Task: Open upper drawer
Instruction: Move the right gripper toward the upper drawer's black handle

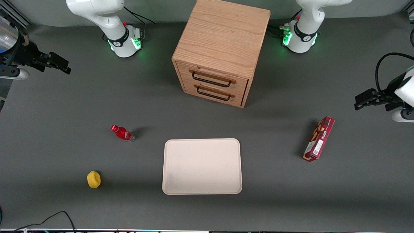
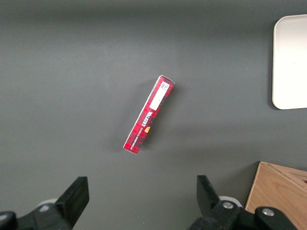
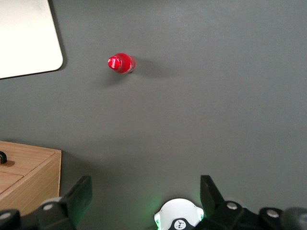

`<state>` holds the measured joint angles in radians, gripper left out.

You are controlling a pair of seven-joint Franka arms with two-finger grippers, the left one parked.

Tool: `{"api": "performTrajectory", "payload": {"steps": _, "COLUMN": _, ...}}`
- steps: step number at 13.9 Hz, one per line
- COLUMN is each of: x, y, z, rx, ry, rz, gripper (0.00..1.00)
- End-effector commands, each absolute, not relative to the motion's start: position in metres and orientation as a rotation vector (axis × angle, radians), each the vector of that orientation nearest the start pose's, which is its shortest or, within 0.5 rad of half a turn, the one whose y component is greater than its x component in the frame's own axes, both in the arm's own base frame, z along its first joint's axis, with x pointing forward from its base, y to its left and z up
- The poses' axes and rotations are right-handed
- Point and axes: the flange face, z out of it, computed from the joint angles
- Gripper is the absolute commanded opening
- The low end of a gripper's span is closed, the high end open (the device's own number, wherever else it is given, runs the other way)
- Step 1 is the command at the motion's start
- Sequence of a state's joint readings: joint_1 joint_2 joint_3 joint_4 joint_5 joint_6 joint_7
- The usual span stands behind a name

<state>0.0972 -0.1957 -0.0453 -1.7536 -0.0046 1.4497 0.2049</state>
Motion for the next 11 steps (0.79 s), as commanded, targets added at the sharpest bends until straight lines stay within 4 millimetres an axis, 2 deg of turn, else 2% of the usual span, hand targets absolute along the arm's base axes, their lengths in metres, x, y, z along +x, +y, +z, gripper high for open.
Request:
{"api": "performTrajectory", "payload": {"steps": 1, "x": 0.479, "y": 0.023, "z": 0.635, "rx": -3.14, "ry": 0.243, "rz": 0.183, "gripper": 1.0}}
{"api": "performTrajectory", "payload": {"steps": 4, "x": 0.483, "y": 0.022, "z": 0.643, "rx": -3.131, "ry": 0.248, "rz": 0.158, "gripper": 1.0}}
{"api": "performTrajectory", "payload": {"steps": 5, "x": 0.483, "y": 0.033, "z": 0.646, "rx": -3.135, "ry": 0.203, "rz": 0.146, "gripper": 1.0}}
{"api": "performTrajectory", "payload": {"steps": 6, "x": 0.481, "y": 0.042, "z": 0.649, "rx": -3.131, "ry": 0.078, "rz": 0.139, "gripper": 1.0}}
{"api": "performTrajectory", "payload": {"steps": 7, "x": 0.479, "y": 0.07, "z": 0.659, "rx": -3.105, "ry": -0.119, "rz": 0.111, "gripper": 1.0}}
{"api": "performTrajectory", "payload": {"steps": 8, "x": 0.48, "y": 0.086, "z": 0.66, "rx": -3.098, "ry": -0.223, "rz": 0.106, "gripper": 1.0}}
{"api": "performTrajectory", "payload": {"steps": 9, "x": 0.485, "y": 0.1, "z": 0.655, "rx": -3.087, "ry": -0.269, "rz": 0.119, "gripper": 1.0}}
{"api": "performTrajectory", "payload": {"steps": 10, "x": 0.488, "y": 0.128, "z": 0.653, "rx": -3.041, "ry": -0.334, "rz": 0.115, "gripper": 1.0}}
{"api": "performTrajectory", "payload": {"steps": 11, "x": 0.495, "y": 0.147, "z": 0.651, "rx": -2.973, "ry": -0.372, "rz": 0.133, "gripper": 1.0}}
